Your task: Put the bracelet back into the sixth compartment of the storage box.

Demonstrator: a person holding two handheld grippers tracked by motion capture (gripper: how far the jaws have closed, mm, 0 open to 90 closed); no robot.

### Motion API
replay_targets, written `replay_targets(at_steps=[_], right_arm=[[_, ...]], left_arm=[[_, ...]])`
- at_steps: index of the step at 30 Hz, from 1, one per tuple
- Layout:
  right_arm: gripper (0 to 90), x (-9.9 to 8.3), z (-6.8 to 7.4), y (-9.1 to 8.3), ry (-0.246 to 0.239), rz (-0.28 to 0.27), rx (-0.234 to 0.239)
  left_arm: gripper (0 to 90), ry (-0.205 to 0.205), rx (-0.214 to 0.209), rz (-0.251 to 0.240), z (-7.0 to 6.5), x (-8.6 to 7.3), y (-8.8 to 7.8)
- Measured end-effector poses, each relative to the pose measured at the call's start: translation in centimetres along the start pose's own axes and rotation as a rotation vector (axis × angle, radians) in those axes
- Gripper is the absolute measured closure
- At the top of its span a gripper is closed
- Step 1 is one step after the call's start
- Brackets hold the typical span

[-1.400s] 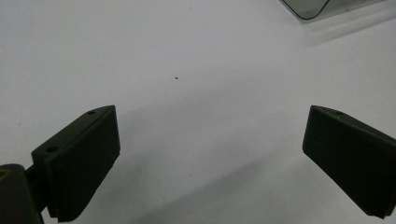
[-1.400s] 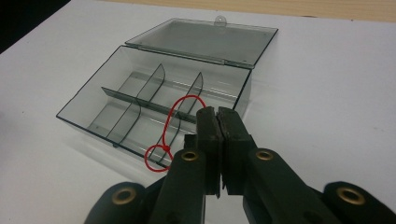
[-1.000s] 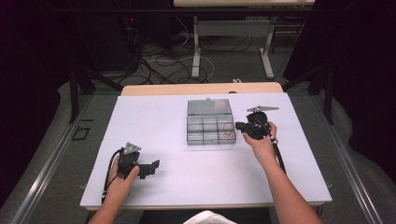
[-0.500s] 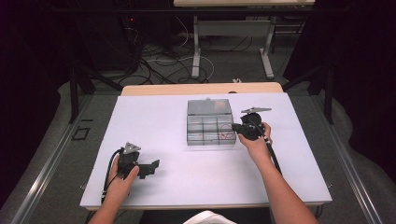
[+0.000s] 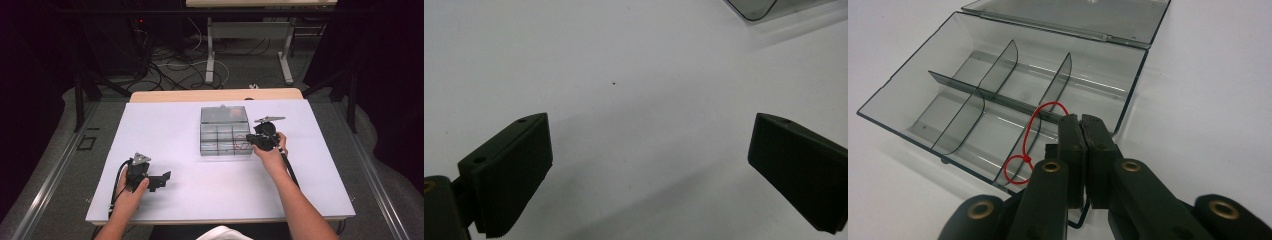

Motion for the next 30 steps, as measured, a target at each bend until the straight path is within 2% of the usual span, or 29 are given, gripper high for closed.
replay_targets(at_steps=[13,15,17,21,30], right_arm=[[88.8,-0.45,0.16,0.83,0.007,0.031,-0.008],[88.6,-0.44,0.07,0.88,-0.008,0.026,-0.009],[87.7,-0.47,0.14,0.84,0.002,0.032,-0.007],[82.2,-0.46,0.19,0.8,0.001,0.03,0.001],[75.7,-0.33,0.4,0.51,-0.001,0.015,0.006]], left_arm=[[4.4,0.003,-0.001,0.001,0.03,0.01,-0.03],[4.3,0.003,-0.001,0.0,0.02,0.01,-0.03],[4.4,-0.001,-0.001,0.001,-0.02,0.0,-0.03],[4.4,-0.001,-0.001,0.001,-0.02,0.0,-0.02],[4.4,-0.001,-0.002,0.006,-0.03,-0.03,-0.01]])
Point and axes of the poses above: each handheld gripper's, and its own axes: y roughly forward along the jaws, x roughly out of its top, z roughly to its left, the point moved 5 cm from there along y, roughly forward along the jaws, and after that the axes turned 2 degrees about z, right-handed, at the moved point
